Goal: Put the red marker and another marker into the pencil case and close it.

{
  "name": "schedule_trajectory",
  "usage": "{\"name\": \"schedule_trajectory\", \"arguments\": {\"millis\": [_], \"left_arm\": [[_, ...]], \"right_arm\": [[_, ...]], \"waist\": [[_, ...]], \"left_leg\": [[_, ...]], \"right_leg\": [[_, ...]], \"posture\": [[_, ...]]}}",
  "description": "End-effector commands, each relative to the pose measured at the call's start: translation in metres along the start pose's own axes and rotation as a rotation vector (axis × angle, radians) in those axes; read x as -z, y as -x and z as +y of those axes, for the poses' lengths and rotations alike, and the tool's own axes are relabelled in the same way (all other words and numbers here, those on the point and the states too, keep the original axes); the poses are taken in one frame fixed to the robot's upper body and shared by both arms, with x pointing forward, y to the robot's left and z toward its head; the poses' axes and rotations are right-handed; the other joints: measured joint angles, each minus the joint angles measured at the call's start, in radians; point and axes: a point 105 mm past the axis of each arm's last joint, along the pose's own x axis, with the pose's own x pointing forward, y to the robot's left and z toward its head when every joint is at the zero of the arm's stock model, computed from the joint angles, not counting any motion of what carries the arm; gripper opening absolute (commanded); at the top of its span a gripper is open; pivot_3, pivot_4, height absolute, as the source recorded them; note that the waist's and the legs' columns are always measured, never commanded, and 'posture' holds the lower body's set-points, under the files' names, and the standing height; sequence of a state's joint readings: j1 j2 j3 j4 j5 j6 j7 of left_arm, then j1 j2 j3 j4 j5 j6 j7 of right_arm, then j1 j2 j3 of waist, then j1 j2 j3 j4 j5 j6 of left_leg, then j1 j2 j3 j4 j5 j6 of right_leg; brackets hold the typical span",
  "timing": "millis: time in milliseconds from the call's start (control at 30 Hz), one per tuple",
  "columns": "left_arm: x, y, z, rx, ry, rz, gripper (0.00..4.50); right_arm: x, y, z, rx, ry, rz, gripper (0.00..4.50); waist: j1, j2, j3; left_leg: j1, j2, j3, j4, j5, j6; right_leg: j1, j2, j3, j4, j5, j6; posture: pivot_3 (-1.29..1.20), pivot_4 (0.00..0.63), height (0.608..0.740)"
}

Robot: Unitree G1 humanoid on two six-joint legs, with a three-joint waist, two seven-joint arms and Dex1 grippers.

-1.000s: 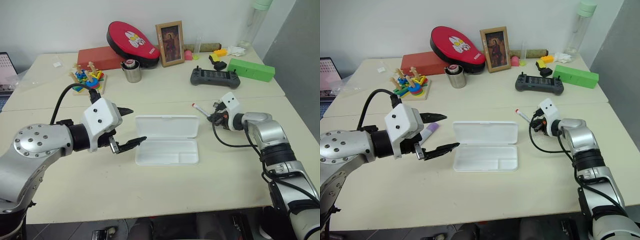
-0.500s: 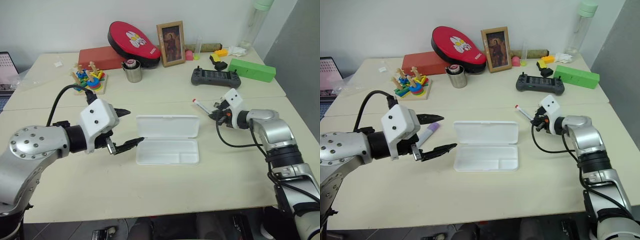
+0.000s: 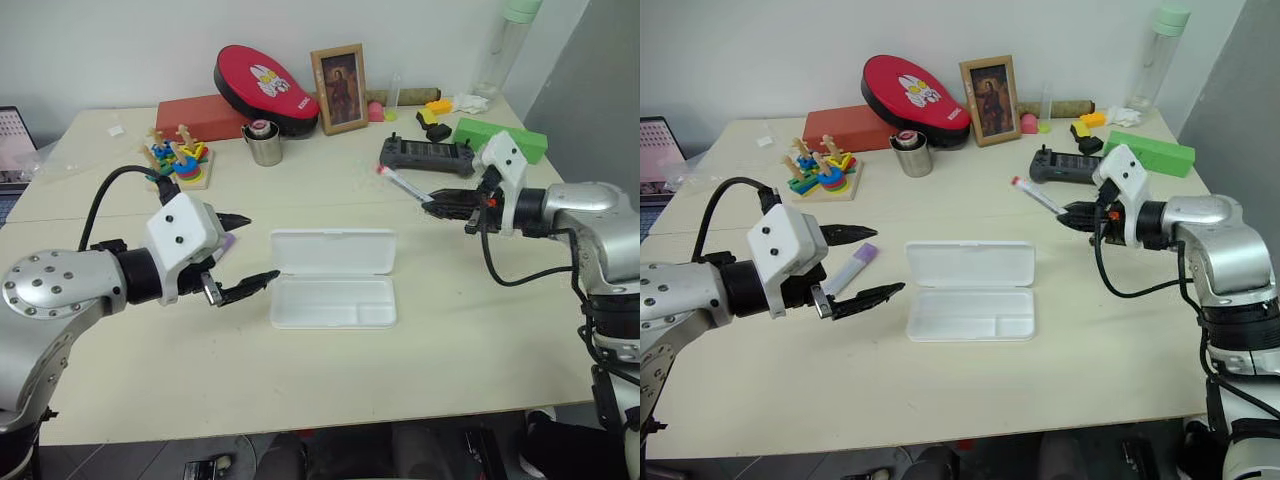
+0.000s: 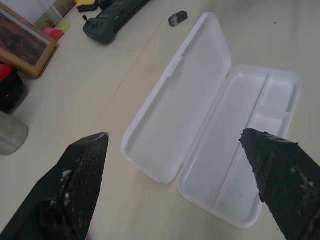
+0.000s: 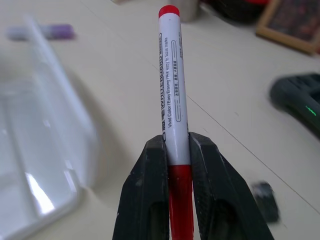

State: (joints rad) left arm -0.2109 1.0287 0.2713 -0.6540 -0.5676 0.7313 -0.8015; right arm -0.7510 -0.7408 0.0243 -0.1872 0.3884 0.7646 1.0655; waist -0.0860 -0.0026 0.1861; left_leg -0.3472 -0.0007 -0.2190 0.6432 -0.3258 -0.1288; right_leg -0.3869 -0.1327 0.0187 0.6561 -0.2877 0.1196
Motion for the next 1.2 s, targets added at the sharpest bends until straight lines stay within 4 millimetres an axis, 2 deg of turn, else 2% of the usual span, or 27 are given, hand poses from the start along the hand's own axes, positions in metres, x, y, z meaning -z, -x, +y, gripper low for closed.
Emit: {"name": "schedule_trajectory", "arguments": {"millis": [33, 167, 267, 600, 800, 1067, 1100, 1200], "left_arm": [[-0.008, 0.004, 0.007, -0.021, -0.054, -0.006, 4.5], [-0.007, 0.004, 0.01, -0.026, -0.059, 0.0, 4.5], [-0.005, 0.005, 0.01, -0.026, -0.057, 0.009, 4.5], [0.0, 0.007, -0.003, 0.055, -0.055, 0.033, 4.5], [0.002, 0.007, -0.004, 0.06, -0.058, 0.04, 4.5], [0.001, 0.004, -0.006, 0.059, -0.05, 0.028, 4.5], [0.001, 0.004, -0.006, 0.058, -0.05, 0.028, 4.5], [0.001, 0.003, -0.005, 0.055, -0.05, 0.027, 4.5]], "right_arm": [[-0.011, -0.006, 0.046, -0.197, 0.071, -0.019, 0.27], [-0.002, -0.015, 0.062, -0.257, 0.075, -0.005, 0.27], [0.013, -0.033, 0.07, -0.291, 0.078, 0.032, 0.27], [0.054, -0.078, 0.074, -0.313, 0.122, 0.13, 0.27], [0.06, -0.09, 0.068, -0.28, 0.133, 0.14, 0.27], [0.068, -0.092, 0.063, -0.275, 0.15, 0.167, 0.27], [0.068, -0.092, 0.062, -0.274, 0.152, 0.167, 0.97], [0.069, -0.093, 0.062, -0.271, 0.153, 0.168, 1.74]], "waist": [[0.002, -0.001, 0.0], [0.003, -0.001, 0.0], [0.003, -0.001, 0.0], [-0.001, -0.001, 0.0], [0.0, -0.001, 0.0], [0.0, -0.001, 0.0], [-0.001, -0.001, 0.0], [0.0, -0.001, 0.0]], "left_leg": [[0.0, 0.0, 0.0, 0.0, 0.0, 0.0], [0.0, 0.0, 0.0, 0.002, 0.0, 0.0], [0.001, 0.0, 0.0, 0.002, 0.0, 0.0], [0.001, 0.0, 0.0, 0.002, 0.001, 0.001], [0.001, 0.0, 0.0, 0.001, 0.001, 0.001], [0.001, 0.0, 0.0, 0.002, 0.001, 0.001], [0.001, 0.0, 0.0, 0.002, 0.001, 0.001], [0.001, 0.0, 0.0, 0.002, 0.001, 0.001]], "right_leg": [[0.0, 0.0, 0.0, 0.0, 0.0, 0.0], [0.001, 0.0, 0.0, 0.001, 0.0, 0.0], [0.0, 0.0, 0.0, 0.004, 0.0, 0.0], [0.0, 0.0, 0.0, 0.005, 0.0, 0.0], [-0.001, 0.0, 0.0, 0.004, 0.0, 0.0], [0.0, 0.0, 0.0, 0.005, 0.0, 0.0], [0.0, 0.0, 0.0, 0.005, 0.0, 0.0], [0.0, 0.0, 0.0, 0.004, 0.0, 0.0]], "posture": [[0.0, 0.15, 0.74], [0.0, 0.15, 0.74], [0.0, 0.15, 0.74], [0.0, 0.15, 0.74], [0.0, 0.15, 0.74], [0.0, 0.15, 0.74], [0.0, 0.15, 0.74], [0.0, 0.15, 0.74]]}}
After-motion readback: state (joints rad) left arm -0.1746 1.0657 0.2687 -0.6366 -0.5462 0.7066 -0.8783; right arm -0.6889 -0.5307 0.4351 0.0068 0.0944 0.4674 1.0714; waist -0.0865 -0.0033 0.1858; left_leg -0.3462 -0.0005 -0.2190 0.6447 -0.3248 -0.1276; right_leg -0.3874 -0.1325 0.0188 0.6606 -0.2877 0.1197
